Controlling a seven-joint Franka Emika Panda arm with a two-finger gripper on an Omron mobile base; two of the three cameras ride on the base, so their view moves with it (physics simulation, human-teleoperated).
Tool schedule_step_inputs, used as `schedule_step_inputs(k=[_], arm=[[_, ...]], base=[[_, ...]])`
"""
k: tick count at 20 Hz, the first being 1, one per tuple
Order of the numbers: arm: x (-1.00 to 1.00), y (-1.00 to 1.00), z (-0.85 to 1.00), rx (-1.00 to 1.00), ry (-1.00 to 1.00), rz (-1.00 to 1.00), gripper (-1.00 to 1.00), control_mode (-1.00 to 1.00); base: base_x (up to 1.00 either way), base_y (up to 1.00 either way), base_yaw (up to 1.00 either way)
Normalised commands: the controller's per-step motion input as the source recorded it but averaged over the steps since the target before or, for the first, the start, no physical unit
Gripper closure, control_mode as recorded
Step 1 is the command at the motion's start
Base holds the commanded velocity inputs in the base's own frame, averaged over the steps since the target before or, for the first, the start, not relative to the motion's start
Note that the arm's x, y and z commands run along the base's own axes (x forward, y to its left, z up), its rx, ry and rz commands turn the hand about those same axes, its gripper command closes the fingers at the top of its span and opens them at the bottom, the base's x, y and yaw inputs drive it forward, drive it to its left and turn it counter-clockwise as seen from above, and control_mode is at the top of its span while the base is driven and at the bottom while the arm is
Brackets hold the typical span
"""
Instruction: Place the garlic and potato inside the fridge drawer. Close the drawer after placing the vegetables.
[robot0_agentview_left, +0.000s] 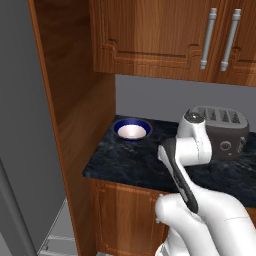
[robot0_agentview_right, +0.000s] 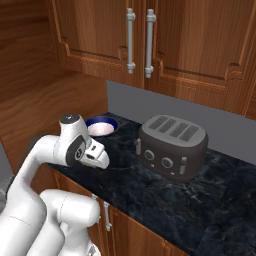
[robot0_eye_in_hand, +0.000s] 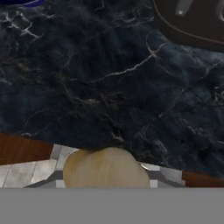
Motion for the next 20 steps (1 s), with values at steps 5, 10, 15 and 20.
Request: schedule_step_inputs(k=[5, 10, 15, 20], arm=[[-0.79, 0.54, 0.32, 0.0, -0.17, 0.0, 1.0, -1.0], [-0.48, 0.39, 0.01, -0.01, -0.08, 0.0, 1.0, -1.0], [-0.02, 0.02, -0.02, 0.0, 0.0, 0.0, 1.0, -1.0], [-0.73, -0.02, 0.0, -0.07, -0.17, 0.01, 1.0, -1.0]], base=[[0.0, 0.0, 0.0], [0.0, 0.0, 0.0], [0.0, 0.0, 0.0], [0.0, 0.0, 0.0]])
